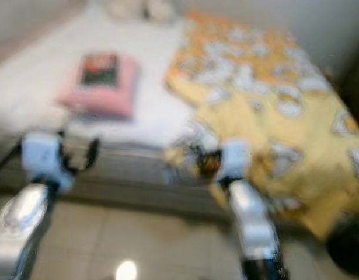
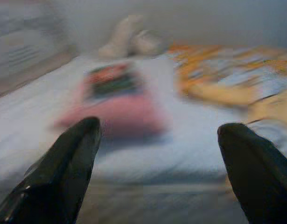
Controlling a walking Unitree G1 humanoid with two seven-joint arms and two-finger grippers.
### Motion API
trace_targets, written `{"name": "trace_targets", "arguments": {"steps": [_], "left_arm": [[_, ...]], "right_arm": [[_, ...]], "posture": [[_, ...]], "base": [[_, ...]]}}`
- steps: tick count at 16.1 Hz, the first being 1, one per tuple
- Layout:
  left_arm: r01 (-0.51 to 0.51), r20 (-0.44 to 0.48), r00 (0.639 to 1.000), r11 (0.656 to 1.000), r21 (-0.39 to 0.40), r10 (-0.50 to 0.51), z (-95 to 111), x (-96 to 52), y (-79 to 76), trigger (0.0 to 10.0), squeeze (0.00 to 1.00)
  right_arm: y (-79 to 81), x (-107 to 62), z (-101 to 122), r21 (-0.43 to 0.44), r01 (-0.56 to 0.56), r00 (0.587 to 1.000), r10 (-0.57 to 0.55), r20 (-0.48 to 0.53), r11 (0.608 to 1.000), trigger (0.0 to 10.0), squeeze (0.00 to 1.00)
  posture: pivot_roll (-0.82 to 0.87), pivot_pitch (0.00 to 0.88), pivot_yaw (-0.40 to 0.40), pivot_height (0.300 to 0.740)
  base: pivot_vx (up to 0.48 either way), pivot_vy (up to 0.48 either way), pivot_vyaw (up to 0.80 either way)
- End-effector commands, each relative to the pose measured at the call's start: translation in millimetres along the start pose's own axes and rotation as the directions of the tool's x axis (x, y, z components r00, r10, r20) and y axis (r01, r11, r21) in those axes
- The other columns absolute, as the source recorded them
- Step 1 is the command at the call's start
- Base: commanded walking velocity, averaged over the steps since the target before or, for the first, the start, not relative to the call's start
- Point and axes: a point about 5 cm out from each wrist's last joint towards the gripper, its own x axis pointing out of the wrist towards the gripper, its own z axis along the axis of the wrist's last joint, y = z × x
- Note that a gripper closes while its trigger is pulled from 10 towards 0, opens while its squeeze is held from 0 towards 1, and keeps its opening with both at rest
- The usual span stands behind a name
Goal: Clean up the room
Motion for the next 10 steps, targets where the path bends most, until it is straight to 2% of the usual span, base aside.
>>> {"name": "trace_targets", "arguments": {"steps": [1, 2, 3, 8, 10], "left_arm": [[0.005, 0.003, 1.000, 1.000, 0.002, -0.005, 2.6, 3.5, -6.0, 10.0, 0.00], [-0.029, -0.017, 0.999, 1.000, 0.008, 0.029, 1.6, 11.1, -2.8, 10.0, 0.00], [-0.066, -0.019, 0.998, 0.998, 0.002, 0.066, 4.4, 19.4, 2.3, 10.0, 0.00], [-0.079, -0.020, 0.997, 0.997, 0.008, 0.079, 7.8, 29.7, 9.7, 10.0, 0.00], [-0.096, -0.021, 0.995, 0.995, 0.029, 0.097, 5.5, 34.8, 15.9, 10.0, 0.00]], "right_arm": [[-9.1, -4.9, -2.1, 0.001, 0.023, 1.000, -0.023, -0.013, 1.000, 10.0, 0.00], [-2.5, -1.0, -3.1, -0.001, -0.006, 1.000, 0.006, -0.019, 1.000, 10.0, 0.00], [3.0, 7.0, 3.4, -0.006, -0.027, 1.000, 0.027, 0.005, 1.000, 10.0, 0.00], [-3.9, 11.3, 10.8, -0.012, 0.003, 1.000, -0.003, 0.025, 1.000, 10.0, 0.00], [-5.1, 14.1, 13.5, 0.078, 0.036, 0.999, -0.038, 0.020, 0.996, 10.0, 0.00]], "posture": [[-0.03, 0.000, -0.050, 0.740], [-0.03, 0.000, -0.055, 0.740], [-0.03, 0.000, -0.055, 0.740], [-0.04, 0.000, -0.037, 0.740], [-0.05, 0.000, -0.031, 0.740]], "base": [[0.000, 0.000, 0.00], [0.000, 0.000, 0.00], [0.480, 0.000, 0.00], [0.480, 0.000, 0.00], [0.480, 0.000, 0.00]]}}
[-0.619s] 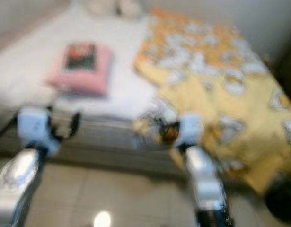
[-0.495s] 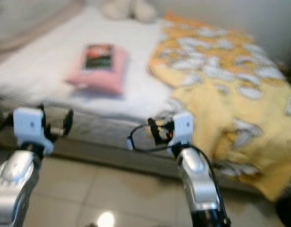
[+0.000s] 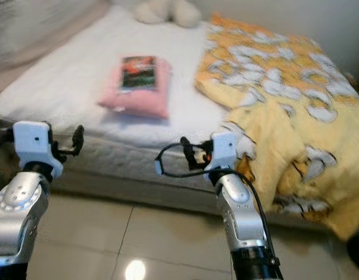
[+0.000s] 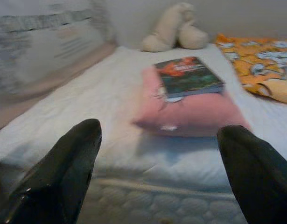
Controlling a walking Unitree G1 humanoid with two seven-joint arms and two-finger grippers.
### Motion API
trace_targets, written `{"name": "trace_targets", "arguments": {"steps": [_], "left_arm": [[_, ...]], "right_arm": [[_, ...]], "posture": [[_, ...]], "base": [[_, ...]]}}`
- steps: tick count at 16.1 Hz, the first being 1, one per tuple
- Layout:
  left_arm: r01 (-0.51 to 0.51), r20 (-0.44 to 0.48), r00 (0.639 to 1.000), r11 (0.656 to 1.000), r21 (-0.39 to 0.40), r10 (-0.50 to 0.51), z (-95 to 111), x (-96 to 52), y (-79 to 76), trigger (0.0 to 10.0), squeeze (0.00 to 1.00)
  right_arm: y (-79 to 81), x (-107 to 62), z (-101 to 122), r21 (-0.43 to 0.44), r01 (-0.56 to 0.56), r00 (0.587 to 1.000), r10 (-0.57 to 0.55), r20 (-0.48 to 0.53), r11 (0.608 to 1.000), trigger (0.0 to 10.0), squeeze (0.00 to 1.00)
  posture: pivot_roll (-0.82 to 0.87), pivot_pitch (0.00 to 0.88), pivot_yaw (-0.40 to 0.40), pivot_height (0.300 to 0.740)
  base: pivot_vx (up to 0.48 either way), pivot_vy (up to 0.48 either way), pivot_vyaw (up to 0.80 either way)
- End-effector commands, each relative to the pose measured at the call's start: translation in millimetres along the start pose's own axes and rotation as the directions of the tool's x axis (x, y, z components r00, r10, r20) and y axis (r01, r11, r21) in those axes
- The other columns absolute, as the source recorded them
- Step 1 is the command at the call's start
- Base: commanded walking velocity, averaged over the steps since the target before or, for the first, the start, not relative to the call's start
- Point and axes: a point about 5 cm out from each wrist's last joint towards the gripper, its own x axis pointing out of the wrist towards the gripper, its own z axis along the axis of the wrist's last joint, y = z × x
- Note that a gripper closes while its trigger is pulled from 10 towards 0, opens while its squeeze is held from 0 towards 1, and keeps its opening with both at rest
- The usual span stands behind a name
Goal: Clean up the room
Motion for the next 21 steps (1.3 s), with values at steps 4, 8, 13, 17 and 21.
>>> {"name": "trace_targets", "arguments": {"steps": [4, 8, 13, 17, 21], "left_arm": [[0.000, 0.016, 1.000, 1.000, 0.002, 0.000, 1.4, 4.8, -2.1, 10.0, 0.00], [-0.002, 0.017, 1.000, 1.000, 0.000, 0.002, 0.0, 5.2, -3.0, 10.0, 0.00], [-0.006, 0.028, 1.000, 1.000, 0.008, 0.006, 1.9, 8.0, -0.7, 10.0, 0.00], [-0.012, 0.036, 0.999, 1.000, 0.009, 0.012, 3.7, 9.7, 0.3, 10.0, 0.00], [-0.046, 0.090, 0.995, 0.999, 0.011, 0.044, 16.4, 16.9, 7.8, 10.0, 0.00]], "right_arm": [[-4.6, 0.1, 3.9, -0.023, 0.009, 1.000, -0.009, 0.010, 1.000, 10.0, 0.00], [-2.3, 0.2, 2.7, -0.031, 0.000, 1.000, 0.000, 0.005, 1.000, 10.0, 0.00], [-0.4, 1.4, 3.2, -0.046, -0.008, 1.000, 0.009, 0.009, 0.999, 10.0, 0.00], [0.3, 2.0, 5.2, -0.048, -0.011, 1.000, 0.012, 0.014, 0.999, 10.0, 0.00], [0.3, 7.9, 20.2, -0.076, -0.014, 0.998, 0.019, 0.061, 0.997, 10.0, 0.00]], "posture": [[-0.05, 0.000, -0.038, 0.740], [-0.05, 0.000, -0.039, 0.740], [-0.05, 0.000, -0.036, 0.740], [-0.05, 0.000, -0.037, 0.740], [-0.05, 0.000, -0.041, 0.740]], "base": [[0.480, 0.000, 0.00], [0.480, 0.000, 0.00], [0.480, 0.000, 0.00], [0.480, 0.000, 0.00], [0.480, 0.000, 0.00]]}}
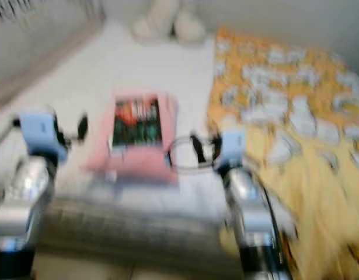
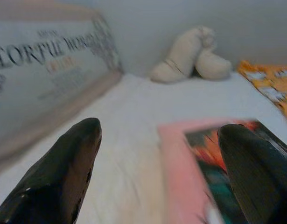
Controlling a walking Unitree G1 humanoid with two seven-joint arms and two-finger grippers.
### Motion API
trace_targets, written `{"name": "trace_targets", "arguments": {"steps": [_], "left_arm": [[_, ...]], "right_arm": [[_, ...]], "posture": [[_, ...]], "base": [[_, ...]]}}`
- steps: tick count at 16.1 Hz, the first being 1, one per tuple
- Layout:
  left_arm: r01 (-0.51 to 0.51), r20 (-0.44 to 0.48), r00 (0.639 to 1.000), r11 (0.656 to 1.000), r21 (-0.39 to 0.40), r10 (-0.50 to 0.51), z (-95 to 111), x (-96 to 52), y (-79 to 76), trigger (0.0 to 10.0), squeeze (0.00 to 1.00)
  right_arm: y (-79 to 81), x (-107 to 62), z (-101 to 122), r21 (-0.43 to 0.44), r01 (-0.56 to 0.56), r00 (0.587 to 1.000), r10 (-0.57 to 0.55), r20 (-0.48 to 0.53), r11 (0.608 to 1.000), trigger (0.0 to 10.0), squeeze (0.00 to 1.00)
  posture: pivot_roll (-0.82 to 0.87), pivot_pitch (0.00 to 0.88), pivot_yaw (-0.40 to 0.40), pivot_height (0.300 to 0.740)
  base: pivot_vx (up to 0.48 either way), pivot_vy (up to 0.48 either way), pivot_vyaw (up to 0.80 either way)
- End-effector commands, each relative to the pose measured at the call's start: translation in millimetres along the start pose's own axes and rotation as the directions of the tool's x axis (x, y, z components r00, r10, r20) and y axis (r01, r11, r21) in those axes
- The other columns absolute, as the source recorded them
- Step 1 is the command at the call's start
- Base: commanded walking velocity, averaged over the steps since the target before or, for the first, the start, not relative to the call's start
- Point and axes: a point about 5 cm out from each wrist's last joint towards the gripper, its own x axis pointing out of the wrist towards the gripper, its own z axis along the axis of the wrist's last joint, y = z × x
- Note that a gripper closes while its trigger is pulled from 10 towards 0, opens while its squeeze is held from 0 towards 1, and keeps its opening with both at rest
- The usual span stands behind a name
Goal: Clean up the room
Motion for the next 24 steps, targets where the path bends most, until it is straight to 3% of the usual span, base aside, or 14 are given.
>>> {"name": "trace_targets", "arguments": {"steps": [1, 7, 9, 13, 19, 21, 24], "left_arm": [[-0.022, 0.001, 1.000, 1.000, 0.006, 0.022, 0.6, 1.2, 7.4, 10.0, 0.00], [-0.028, 0.022, 0.999, 0.999, 0.031, 0.027, 5.9, 8.3, 7.8, 10.0, 0.00], [-0.067, 0.032, 0.997, 0.997, 0.030, 0.066, 10.9, 14.6, 15.6, 10.0, 0.00], [-0.061, 0.076, 0.995, 0.998, 0.020, 0.059, 22.5, 19.4, 20.5, 10.0, 0.00], [-0.069, 0.047, 0.997, 0.995, 0.067, 0.066, 20.5, 26.5, 21.5, 10.0, 0.00], [-0.082, 0.022, 0.997, 0.994, 0.074, 0.081, 17.3, 31.3, 27.6, 10.0, 0.00], [-0.121, -0.026, 0.992, 0.991, 0.062, 0.122, 15.4, 53.2, 44.5, 10.0, 0.00]], "right_arm": [[8.2, 4.0, 7.4, -0.015, -0.026, 0.999, 0.026, 0.023, 1.000, 10.0, 0.00], [7.7, 4.4, 3.2, -0.008, -0.028, 1.000, 0.028, 0.001, 1.000, 10.0, 0.00], [9.4, 4.6, 4.2, -0.006, -0.038, 0.999, 0.038, 0.017, 0.999, 10.0, 0.00], [11.4, 3.2, 2.0, -0.011, -0.041, 0.999, 0.041, 0.011, 0.999, 10.0, 0.00], [15.8, 1.6, 1.6, -0.012, -0.047, 0.999, 0.047, 0.013, 0.999, 10.0, 0.00], [17.4, -1.9, -1.4, -0.011, -0.051, 0.999, 0.051, 0.006, 0.999, 10.0, 0.00], [20.9, -36.0, -27.0, -0.017, -0.074, 0.990, 0.072, -0.118, 0.997, 10.0, 0.00]], "posture": [[-0.05, 0.000, -0.041, 0.740], [-0.05, 0.000, -0.041, 0.740], [-0.05, 0.000, -0.041, 0.740], [-0.05, 0.000, -0.036, 0.740], [-0.06, 0.006, -0.031, 0.740], [-0.06, 0.009, -0.027, 0.740], [-0.06, 0.020, -0.027, 0.740]], "base": [[0.469, 0.000, -0.76], [0.124, 0.202, -0.75], [0.000, 0.000, -0.74], [0.000, 0.120, 0.00], [0.000, 0.194, 0.00], [0.000, 0.000, 0.00], [0.000, 0.000, 0.00]]}}
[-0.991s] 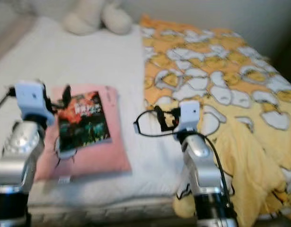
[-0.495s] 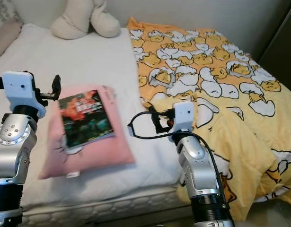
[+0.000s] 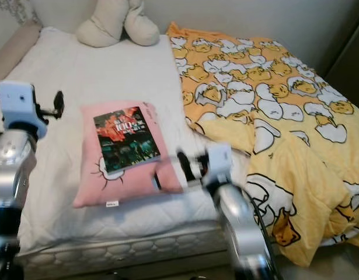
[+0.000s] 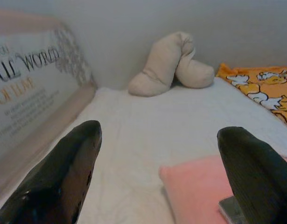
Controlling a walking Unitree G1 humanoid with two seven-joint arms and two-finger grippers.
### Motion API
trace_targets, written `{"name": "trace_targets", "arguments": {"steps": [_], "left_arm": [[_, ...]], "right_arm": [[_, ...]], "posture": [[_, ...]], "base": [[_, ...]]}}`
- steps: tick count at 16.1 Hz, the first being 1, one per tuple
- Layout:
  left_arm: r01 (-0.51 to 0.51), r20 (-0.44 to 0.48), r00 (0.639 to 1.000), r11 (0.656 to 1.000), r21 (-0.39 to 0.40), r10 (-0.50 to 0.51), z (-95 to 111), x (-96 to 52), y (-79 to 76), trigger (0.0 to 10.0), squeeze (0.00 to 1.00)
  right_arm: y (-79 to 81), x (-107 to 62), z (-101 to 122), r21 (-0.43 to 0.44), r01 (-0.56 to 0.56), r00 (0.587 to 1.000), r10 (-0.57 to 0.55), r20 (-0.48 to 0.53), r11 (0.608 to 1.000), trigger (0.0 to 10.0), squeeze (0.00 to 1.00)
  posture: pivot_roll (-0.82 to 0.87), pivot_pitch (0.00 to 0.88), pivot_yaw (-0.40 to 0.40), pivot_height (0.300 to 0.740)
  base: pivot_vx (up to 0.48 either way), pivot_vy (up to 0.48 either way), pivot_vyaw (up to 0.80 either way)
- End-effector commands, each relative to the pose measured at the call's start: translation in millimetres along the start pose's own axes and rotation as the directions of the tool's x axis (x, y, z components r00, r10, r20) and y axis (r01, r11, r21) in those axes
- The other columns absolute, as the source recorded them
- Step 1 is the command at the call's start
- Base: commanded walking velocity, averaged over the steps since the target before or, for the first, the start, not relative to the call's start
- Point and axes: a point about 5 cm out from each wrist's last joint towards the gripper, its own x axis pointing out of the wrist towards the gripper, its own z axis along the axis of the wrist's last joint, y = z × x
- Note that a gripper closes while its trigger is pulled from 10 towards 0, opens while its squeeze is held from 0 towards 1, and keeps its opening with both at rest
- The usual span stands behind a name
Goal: Clean up the room
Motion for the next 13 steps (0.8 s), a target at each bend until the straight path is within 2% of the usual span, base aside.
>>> {"name": "trace_targets", "arguments": {"steps": [1, 2, 4, 5, 6, 7, 10, 11, 13], "left_arm": [[-0.014, -0.002, 1.000, 1.000, -0.022, 0.014, 5.5, 10.3, 6.1, 10.0, 0.00], [-0.027, -0.046, 0.999, 0.996, -0.082, 0.023, 5.5, 20.3, 10.4, 10.0, 0.00], [-0.021, -0.167, 0.986, 0.970, -0.241, -0.020, 0.7, 37.7, 9.0, 10.0, 0.00], [-0.013, -0.188, 0.981, 0.956, -0.293, -0.044, 1.3, 43.2, 4.8, 10.0, 0.00], [-0.005, -0.192, 0.980, 0.950, -0.312, -0.058, 2.1, 45.6, 2.1, 10.0, 0.00], [0.005, -0.182, 0.980, 0.928, -0.373, -0.079, 4.3, 48.4, -1.6, 10.0, 0.00], [0.078, -0.163, 0.976, 0.934, -0.350, -0.143, 2.2, 49.3, -12.6, 10.0, 0.00], [0.127, -0.141, 0.974, 0.948, -0.293, -0.174, 0.2, 47.4, -15.5, 10.0, 0.00], [0.153, -0.134, 0.973, 0.959, -0.237, -0.189, -4.0, 44.1, -16.6, 10.0, 0.00]], "right_arm": [[2.4, -6.1, 2.2, -0.011, -0.017, 1.000, 0.017, -0.002, 1.000, 10.0, 0.00], [3.5, -10.2, 2.3, 0.008, -0.027, 1.000, 0.027, 0.009, 1.000, 10.0, 0.00], [9.3, -14.9, 6.6, 0.037, -0.127, 0.992, 0.126, 0.026, 0.991, 10.0, 0.00], [10.9, -16.8, 4.6, 0.017, -0.157, 0.988, 0.157, 0.008, 0.987, 10.0, 0.00], [11.4, -17.4, 3.6, 0.013, -0.162, 0.987, 0.162, -0.003, 0.987, 10.0, 0.00], [12.6, -18.2, 3.1, 0.010, -0.158, 0.987, 0.158, -0.009, 0.987, 10.0, 0.00], [16.2, -19.3, 3.3, 0.003, -0.161, 0.987, 0.161, -0.017, 0.987, 10.0, 0.00], [15.7, -19.6, 4.5, 0.005, -0.163, 0.987, 0.163, -0.014, 0.987, 10.0, 0.00], [15.3, -19.1, 5.7, 0.001, -0.160, 0.987, 0.160, -0.009, 0.987, 10.0, 0.00]], "posture": [[-0.08, 0.023, -0.021, 0.740], [-0.09, 0.028, -0.015, 0.740], [-0.10, 0.036, 0.006, 0.740], [-0.11, 0.036, 0.011, 0.740], [-0.12, 0.037, 0.015, 0.740], [-0.12, 0.040, 0.017, 0.740], [-0.12, 0.049, 0.018, 0.740], [-0.12, 0.052, 0.016, 0.740], [-0.11, 0.052, 0.014, 0.740]], "base": [[0.000, 0.000, 0.00], [0.000, 0.000, 0.00], [0.000, 0.000, 0.00], [0.000, 0.000, 0.00], [0.000, 0.000, 0.00], [0.000, 0.000, 0.00], [0.000, 0.000, 0.00], [0.000, 0.480, 0.00], [0.000, 0.388, 0.00]]}}
